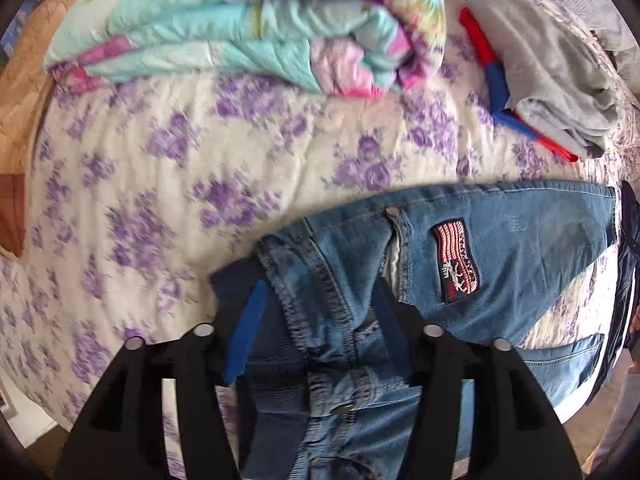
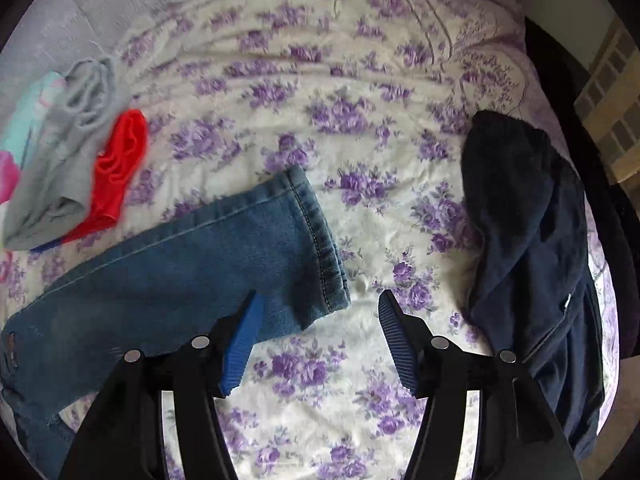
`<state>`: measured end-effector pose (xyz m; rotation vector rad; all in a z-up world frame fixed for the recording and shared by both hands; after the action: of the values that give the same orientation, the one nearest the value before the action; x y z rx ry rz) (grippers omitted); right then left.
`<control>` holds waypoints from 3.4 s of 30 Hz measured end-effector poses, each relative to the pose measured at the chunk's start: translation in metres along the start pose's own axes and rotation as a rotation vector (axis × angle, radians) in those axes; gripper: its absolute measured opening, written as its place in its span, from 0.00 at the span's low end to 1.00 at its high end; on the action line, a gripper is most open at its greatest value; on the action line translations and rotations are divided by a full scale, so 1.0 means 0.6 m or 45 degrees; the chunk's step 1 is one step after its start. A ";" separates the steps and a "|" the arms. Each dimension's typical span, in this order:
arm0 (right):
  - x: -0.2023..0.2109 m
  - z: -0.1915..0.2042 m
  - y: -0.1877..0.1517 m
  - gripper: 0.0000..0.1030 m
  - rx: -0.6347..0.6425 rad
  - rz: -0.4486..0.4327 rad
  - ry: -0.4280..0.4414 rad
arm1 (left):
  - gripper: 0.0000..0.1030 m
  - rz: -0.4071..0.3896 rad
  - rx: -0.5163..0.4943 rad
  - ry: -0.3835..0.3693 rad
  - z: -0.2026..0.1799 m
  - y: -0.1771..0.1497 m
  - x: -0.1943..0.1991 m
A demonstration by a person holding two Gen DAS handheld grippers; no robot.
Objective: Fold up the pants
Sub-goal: 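Grasp the waistband with the left tool while right tool grasps the hems, then lift the hems with the right tool and fold them toward the left tool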
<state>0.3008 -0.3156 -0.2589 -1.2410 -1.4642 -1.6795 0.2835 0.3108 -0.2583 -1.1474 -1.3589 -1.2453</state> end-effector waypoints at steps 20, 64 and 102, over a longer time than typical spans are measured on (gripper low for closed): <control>0.156 0.331 -0.136 0.71 0.629 0.016 0.391 | 0.69 0.326 -0.404 -0.539 0.008 0.038 -0.139; 0.037 0.677 -0.116 0.10 1.530 0.426 0.654 | 0.22 0.004 -0.668 -0.508 -0.053 -0.017 0.014; 0.125 0.599 -0.552 0.10 1.294 0.466 0.691 | 0.29 0.010 -0.694 -0.278 -0.033 -0.381 0.029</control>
<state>0.0762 0.1167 -0.3434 -0.3941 -1.3276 -0.7203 0.0558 0.2809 -0.2688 -1.7024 -1.1958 -1.5740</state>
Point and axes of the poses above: each gripper's, at about its wrist camera, not at the fingertips, and x roughly against the way its jaws point, z to its left, y to its top, the point moved 10 cm from there along -x, roughly the way its jaws point
